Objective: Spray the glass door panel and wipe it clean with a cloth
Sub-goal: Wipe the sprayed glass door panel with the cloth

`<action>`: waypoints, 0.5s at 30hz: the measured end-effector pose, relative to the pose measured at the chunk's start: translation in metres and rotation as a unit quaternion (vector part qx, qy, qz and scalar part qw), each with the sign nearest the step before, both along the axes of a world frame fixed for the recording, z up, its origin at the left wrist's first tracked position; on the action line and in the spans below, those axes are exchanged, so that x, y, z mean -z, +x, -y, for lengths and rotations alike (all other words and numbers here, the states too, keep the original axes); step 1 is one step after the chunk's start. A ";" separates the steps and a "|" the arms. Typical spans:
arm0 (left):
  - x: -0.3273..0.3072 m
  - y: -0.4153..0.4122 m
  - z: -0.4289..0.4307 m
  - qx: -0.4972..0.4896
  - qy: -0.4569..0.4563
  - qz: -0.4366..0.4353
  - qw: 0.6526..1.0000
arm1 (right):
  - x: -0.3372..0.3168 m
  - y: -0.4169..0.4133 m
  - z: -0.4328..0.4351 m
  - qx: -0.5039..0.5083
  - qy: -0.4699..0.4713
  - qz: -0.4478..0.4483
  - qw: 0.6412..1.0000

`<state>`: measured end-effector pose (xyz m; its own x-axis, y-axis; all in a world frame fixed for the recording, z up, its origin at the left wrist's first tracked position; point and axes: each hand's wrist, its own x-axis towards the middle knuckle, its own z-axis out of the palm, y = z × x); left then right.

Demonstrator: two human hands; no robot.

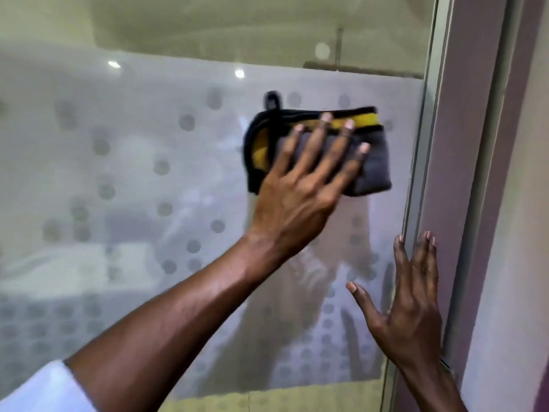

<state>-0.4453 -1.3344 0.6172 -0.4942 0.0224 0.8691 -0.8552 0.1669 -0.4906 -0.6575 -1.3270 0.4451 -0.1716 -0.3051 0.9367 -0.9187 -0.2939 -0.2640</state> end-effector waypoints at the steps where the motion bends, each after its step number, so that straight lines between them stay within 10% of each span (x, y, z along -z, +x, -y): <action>1: -0.005 -0.001 0.003 -0.002 -0.003 0.047 0.999 | 0.000 -0.002 -0.002 -0.001 0.006 -0.002 1.000; 5: -0.022 0.029 0.002 -0.027 -0.026 0.081 0.996 | 0.000 -0.003 -0.002 -0.010 0.011 0.002 1.000; 15: 0.045 0.167 -0.028 -0.088 -0.066 -0.190 0.976 | -0.006 0.009 -0.009 -0.025 -0.009 0.031 0.999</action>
<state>-0.2780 -1.3069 0.5720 -0.1422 0.0903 0.9857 -0.9894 -0.0413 -0.1389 -0.6480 -1.3177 0.4509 -0.2140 -0.2972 0.9306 -0.8849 -0.3446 -0.3135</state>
